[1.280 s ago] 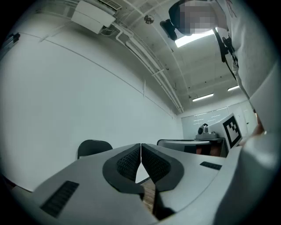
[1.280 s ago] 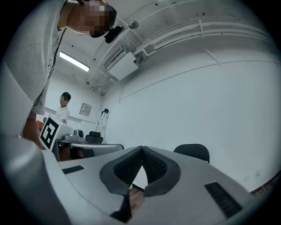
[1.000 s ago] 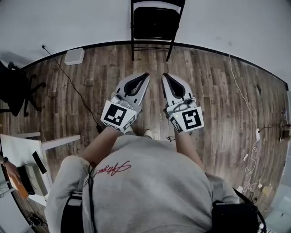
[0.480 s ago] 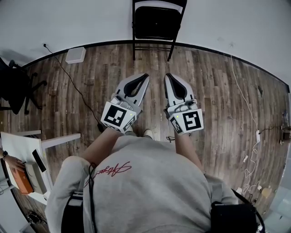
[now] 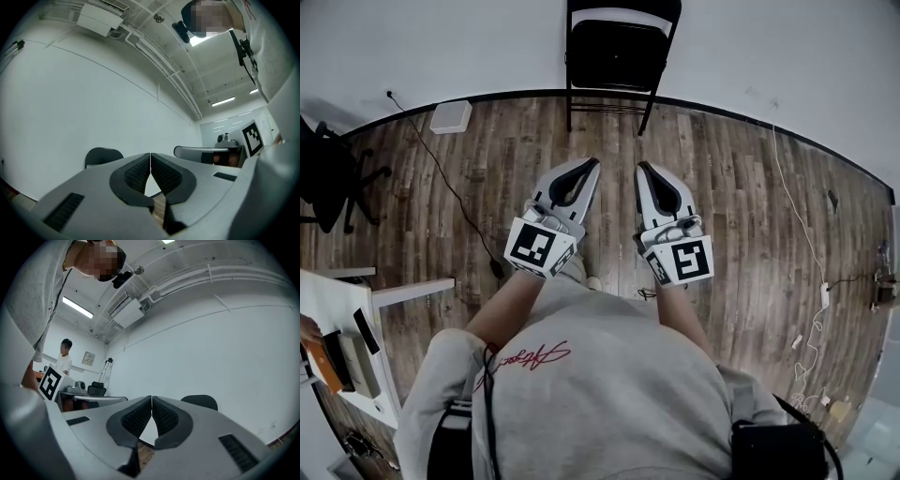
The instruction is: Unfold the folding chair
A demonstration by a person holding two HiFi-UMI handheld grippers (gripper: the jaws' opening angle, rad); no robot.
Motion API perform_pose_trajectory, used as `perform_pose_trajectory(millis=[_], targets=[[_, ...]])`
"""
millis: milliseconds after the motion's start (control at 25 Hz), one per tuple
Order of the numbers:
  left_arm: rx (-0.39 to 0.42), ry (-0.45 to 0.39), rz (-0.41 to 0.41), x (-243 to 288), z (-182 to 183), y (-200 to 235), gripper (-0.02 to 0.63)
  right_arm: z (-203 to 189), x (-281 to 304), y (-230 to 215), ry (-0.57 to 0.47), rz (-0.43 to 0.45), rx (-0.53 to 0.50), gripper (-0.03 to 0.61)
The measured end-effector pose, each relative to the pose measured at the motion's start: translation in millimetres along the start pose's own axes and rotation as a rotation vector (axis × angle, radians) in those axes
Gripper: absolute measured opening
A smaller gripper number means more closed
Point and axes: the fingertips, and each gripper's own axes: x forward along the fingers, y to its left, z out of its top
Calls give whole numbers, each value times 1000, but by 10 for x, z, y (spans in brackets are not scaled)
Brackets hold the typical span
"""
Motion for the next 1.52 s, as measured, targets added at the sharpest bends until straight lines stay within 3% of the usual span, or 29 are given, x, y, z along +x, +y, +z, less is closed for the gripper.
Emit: perform_pose_trajectory(millis=[360, 560, 760, 1040, 1080, 1160, 1200, 1240, 1320, 1520], targets=[[-11, 14, 37, 615, -220, 533, 18, -279, 576, -570, 15, 10, 2, 17], [-2, 51, -5, 1373, -474, 1217, 17, -564, 1414, -1146, 25, 7, -7, 17], [25, 36, -30, 2183, -440, 2077, 18, -672, 2489, -1734, 19, -7, -48, 17], [7, 98, 3, 3014, -566, 2966, 21, -763, 3378, -2312, 41, -17, -85, 17], [-13, 111, 8, 3099, -618, 3065, 46, -824, 3464, -2397, 64, 0, -97, 17], [-77, 144, 20, 3244, -733, 3271, 194, -988, 3632, -2557, 136, 56, -142, 18], [-104, 161, 26, 3300, -787, 3386, 228, -1094, 3707, -2624, 180, 98, -174, 23], [-119, 181, 33, 3350, -847, 3512, 253, -1217, 3782, -2687, 230, 144, -208, 30], [-119, 257, 40, 3463, -1038, 3834, 276, -1510, 3962, -2839, 353, 237, -300, 174], [-174, 525, 63, 3899, -1668, 4904, 350, -2483, 4412, -3421, 695, 437, -598, 228]])
